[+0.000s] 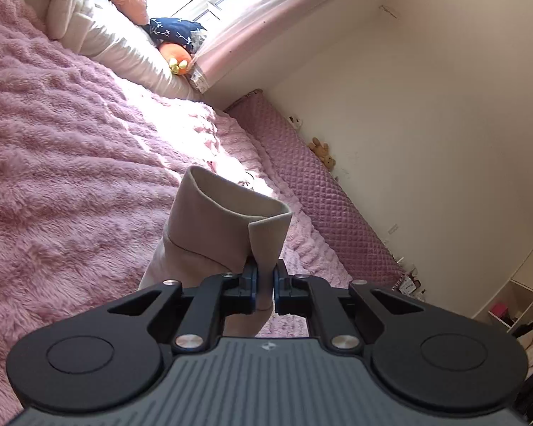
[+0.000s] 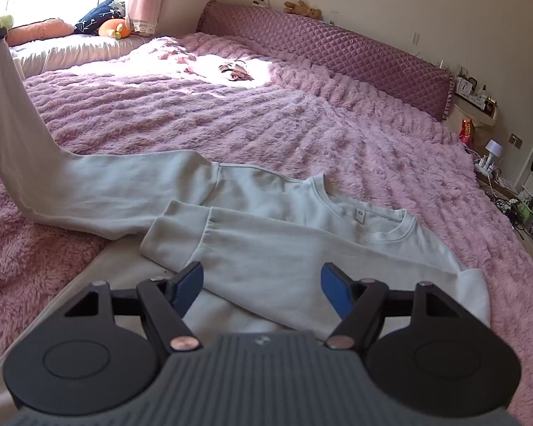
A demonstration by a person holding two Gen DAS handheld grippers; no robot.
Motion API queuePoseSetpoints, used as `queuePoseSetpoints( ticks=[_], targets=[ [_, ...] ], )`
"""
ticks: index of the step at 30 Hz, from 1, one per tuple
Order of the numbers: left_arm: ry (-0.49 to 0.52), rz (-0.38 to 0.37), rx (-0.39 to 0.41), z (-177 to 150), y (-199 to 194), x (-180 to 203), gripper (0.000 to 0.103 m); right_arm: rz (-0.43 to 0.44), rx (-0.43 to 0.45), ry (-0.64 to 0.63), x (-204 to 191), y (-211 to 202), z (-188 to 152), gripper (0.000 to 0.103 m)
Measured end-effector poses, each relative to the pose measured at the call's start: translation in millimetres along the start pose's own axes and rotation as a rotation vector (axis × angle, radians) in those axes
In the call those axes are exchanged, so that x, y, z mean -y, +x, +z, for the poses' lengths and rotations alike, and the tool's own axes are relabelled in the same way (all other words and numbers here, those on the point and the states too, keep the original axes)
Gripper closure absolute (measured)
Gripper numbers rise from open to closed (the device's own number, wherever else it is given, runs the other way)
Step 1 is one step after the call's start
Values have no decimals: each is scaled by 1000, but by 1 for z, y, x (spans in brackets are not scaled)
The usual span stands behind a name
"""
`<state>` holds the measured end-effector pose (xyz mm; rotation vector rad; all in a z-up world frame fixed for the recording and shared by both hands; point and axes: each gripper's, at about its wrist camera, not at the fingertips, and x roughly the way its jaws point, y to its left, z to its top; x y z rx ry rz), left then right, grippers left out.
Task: Fold small clothes
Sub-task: 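Lift the sleeve and lay it across the shirt body, open left gripper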
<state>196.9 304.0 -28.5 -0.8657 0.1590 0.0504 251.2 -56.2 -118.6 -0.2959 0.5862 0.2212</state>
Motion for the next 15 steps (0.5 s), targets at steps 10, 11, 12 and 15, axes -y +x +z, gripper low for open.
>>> queuePoseSetpoints(
  ticks=[10, 11, 12, 15],
  targets=[
    [90, -251, -269, -131, 79, 128, 95, -109, -6, 126, 101, -27, -39, 34],
    [97, -267, -300, -149, 86, 137, 95, -114, -15, 139, 110, -28, -44, 34],
    [107, -285, -336, -169, 94, 145, 95, -120, -21, 147, 117, -30, -49, 34],
    [125, -326, -431, -227, 113, 162, 95, -145, -36, 162, 137, -35, -65, 34]
  ],
)
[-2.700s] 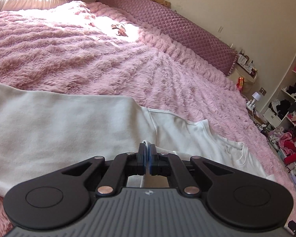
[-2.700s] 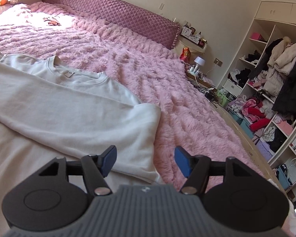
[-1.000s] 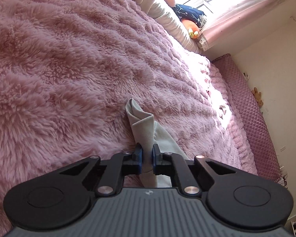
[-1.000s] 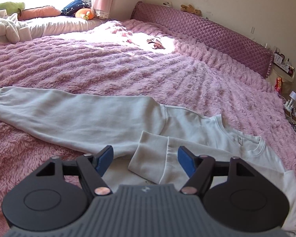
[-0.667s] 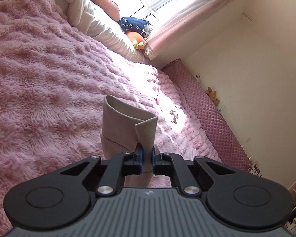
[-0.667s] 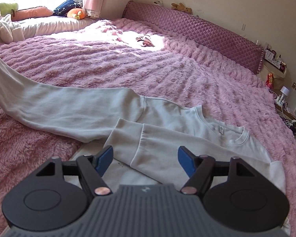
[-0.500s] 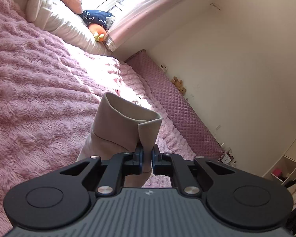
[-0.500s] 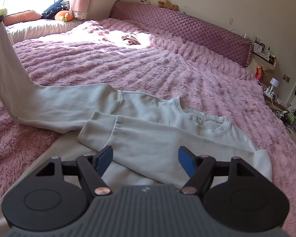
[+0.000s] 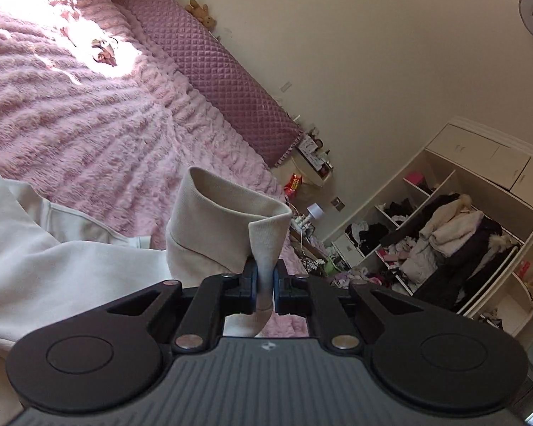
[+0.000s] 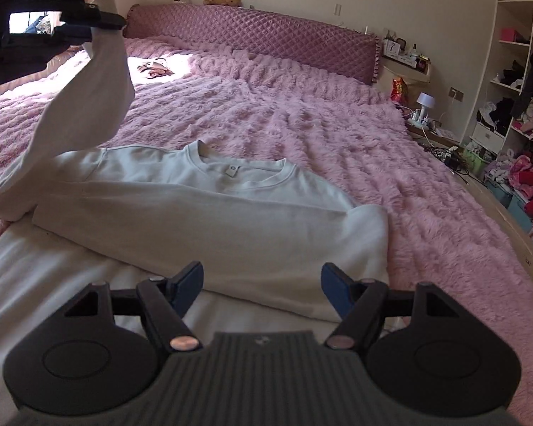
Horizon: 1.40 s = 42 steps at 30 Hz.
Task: Fold small clothes
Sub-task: 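Lift the sleeve and lay it across the shirt body, open left gripper, then grasp the shirt side edge beside the folded sleeve with the right gripper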
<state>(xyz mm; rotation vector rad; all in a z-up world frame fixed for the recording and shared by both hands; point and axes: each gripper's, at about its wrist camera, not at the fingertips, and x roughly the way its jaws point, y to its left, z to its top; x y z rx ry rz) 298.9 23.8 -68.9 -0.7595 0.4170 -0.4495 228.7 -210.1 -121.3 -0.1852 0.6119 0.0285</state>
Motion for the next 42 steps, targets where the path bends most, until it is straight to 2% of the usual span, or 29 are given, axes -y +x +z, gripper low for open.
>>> queuePoseSetpoints(
  ticks=[3, 7, 10, 13, 15, 17, 20, 21, 22, 23, 24, 27, 31, 33, 34, 35, 36, 38, 42],
  targets=[
    [31, -24, -104, -50, 41, 8, 95, -16, -24, 22, 20, -1, -14, 34],
    [118, 48, -253, -117, 93, 12, 95, -41, -65, 52, 47, 1, -37, 34],
    [169, 115, -357, -153, 112, 9, 89, -65, -87, 82, 65, 3, -49, 34],
    [126, 116, -404, -164, 113, 6, 81, -95, -94, 106, 80, 5, -56, 34],
    [70, 65, -414, -160, 105, 8, 80, -109, -97, 127, 89, 6, -58, 34],
    [-11, -22, -415, -144, 89, 9, 80, -124, -86, 163, 99, 9, -56, 34],
    [47, -31, -382, -118, 61, 11, 80, -84, -36, 235, 113, 18, -44, 34],
    [75, -19, -369, -107, 49, 7, 80, -50, -28, 267, 117, 25, -36, 40],
    [103, 10, -358, -95, 38, 3, 79, -15, -22, 299, 120, 32, -29, 45],
    [125, 39, -346, -86, 30, -3, 79, 26, -16, 327, 122, 40, -21, 56],
    [158, 76, -332, -76, 20, -9, 78, 56, -14, 351, 123, 47, -15, 63],
    [275, 209, -294, -47, -10, -27, 78, 100, -17, 382, 116, 75, 4, 63],
    [364, 348, -264, -24, -46, -56, 77, 127, -57, 400, 103, 109, 19, 61],
    [414, 402, -262, -19, -60, -69, 77, 140, -85, 403, 97, 126, 23, 50],
    [441, 426, -265, -18, -66, -75, 76, 136, -103, 406, 95, 135, 24, 50],
    [459, 450, -271, -18, -69, -80, 76, 130, -123, 409, 93, 143, 24, 60],
    [476, 464, -280, -19, -71, -84, 76, 142, -144, 413, 91, 149, 25, 101],
    [532, 484, -301, -22, -76, -92, 76, 164, -173, 433, 90, 158, 23, 103],
    [618, 493, -349, -31, -76, -96, 74, 141, -131, 395, 85, 148, 28, 103]
  ],
)
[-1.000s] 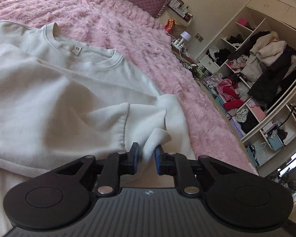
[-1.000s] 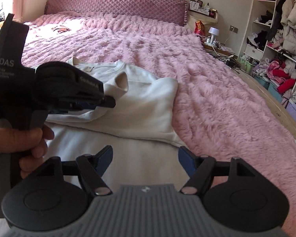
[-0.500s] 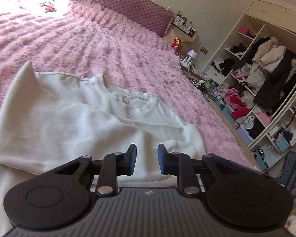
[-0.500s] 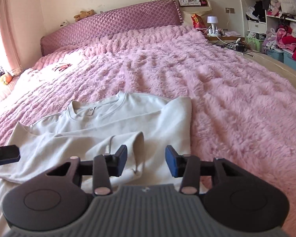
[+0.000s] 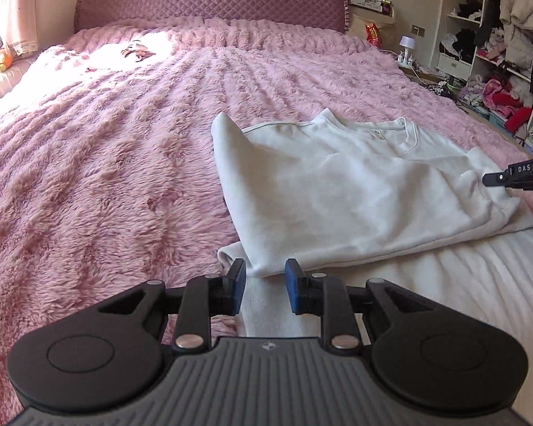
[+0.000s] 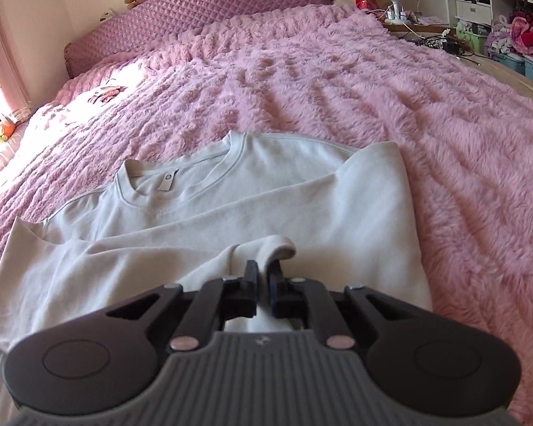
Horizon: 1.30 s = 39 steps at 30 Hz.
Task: Fold small clothes
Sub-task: 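Grasp the shirt side edge beside the folded sleeve with the right gripper, then fold the held side edge inward over the body and open the right gripper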
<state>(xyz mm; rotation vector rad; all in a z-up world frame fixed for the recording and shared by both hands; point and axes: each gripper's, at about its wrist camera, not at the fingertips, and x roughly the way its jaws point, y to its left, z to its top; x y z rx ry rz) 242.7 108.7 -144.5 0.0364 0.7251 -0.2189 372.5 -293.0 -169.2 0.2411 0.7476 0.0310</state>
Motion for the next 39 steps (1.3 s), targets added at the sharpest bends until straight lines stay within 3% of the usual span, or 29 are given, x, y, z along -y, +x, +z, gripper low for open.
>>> queuePoseSetpoints(
  ticks=[4, 9, 16, 20, 21, 23, 26, 29, 31, 36, 39],
  targets=[
    [94, 36, -11, -7, 6, 1, 68, 2, 17, -57, -5, -10, 2, 103],
    [190, 58, -45, -9, 17, -4, 67, -7, 45, -33, -3, -19, 5, 103],
    [240, 84, 0, -1, 27, -12, 67, -53, 157, -1, 5, -42, 14, 103],
    [385, 100, -7, 0, 44, 2, 67, -50, 149, 12, 10, -45, 13, 103],
    [395, 90, -15, 0, 47, 3, 69, -52, 144, 3, 9, -45, 12, 103],
    [391, 37, -30, 0, 50, 3, 95, -55, 140, 1, 9, -45, 10, 103],
    [407, 71, 29, -5, 41, 7, 97, -50, 143, 14, 10, -46, 9, 103],
    [372, 126, 111, -8, 26, 11, 97, -35, 159, 35, 10, -52, 12, 103],
    [275, 157, 148, -7, 18, 9, 98, -24, 183, 51, 9, -60, 13, 103],
    [-5, 144, 66, -11, 35, -7, 99, -124, 171, 79, 17, -60, -2, 103],
    [-35, 157, 53, -14, 42, -9, 99, -149, 55, 125, 36, -36, -20, 103]
  ],
)
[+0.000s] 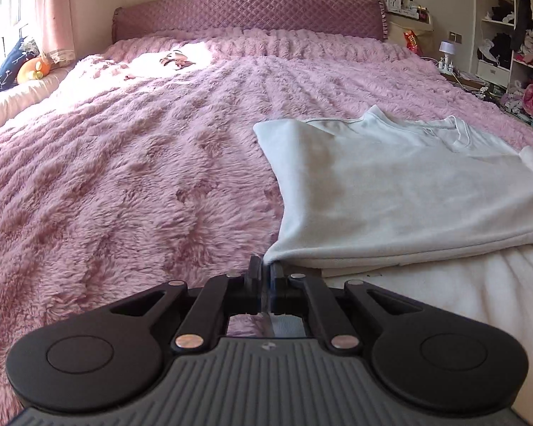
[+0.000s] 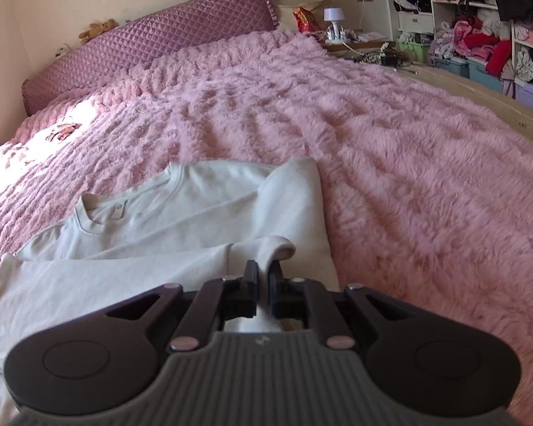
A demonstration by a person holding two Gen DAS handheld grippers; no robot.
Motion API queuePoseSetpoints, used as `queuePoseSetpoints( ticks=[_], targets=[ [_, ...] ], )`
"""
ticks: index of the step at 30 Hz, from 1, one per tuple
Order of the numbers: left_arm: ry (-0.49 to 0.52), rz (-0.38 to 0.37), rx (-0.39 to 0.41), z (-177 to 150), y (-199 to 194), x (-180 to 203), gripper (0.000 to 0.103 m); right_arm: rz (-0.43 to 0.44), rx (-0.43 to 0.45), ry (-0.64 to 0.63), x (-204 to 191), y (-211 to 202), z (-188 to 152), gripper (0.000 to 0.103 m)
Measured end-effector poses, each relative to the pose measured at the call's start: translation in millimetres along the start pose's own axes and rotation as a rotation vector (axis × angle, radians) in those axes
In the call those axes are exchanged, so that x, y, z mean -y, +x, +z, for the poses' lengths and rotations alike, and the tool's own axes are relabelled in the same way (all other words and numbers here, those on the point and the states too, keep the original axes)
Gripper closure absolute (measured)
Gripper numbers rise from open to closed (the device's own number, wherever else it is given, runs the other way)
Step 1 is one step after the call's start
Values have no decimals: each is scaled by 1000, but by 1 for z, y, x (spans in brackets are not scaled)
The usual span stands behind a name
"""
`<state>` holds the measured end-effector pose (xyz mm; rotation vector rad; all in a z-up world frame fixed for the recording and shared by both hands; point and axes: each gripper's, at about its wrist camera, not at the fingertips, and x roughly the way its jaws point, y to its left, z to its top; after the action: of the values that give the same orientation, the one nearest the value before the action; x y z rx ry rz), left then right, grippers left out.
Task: Fold small clothes
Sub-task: 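Fold the held side edge inward over the body and open the right gripper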
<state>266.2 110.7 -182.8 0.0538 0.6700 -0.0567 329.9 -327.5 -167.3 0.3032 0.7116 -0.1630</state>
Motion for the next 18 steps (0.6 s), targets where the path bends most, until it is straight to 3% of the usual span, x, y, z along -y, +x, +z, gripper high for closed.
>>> queuePoseSetpoints(
  ticks=[3, 9, 11, 14, 18],
  targets=[
    [-19, 20, 3, 1, -4, 0, 99, -6, -17, 22, 13, 9, -14, 103],
    [-39, 36, -13, -2, -7, 5, 99, -59, 73, -23, -2, -14, -18, 103],
    [-25, 37, -25, -1, -3, 7, 98, -81, 38, -54, -5, -9, -21, 103],
    [-16, 36, -36, 2, -9, 7, 88, -92, -20, -29, 6, 1, -23, 93],
    [24, 40, -17, 4, -37, 6, 80, -47, 37, 43, 23, -27, -20, 62]
  ],
)
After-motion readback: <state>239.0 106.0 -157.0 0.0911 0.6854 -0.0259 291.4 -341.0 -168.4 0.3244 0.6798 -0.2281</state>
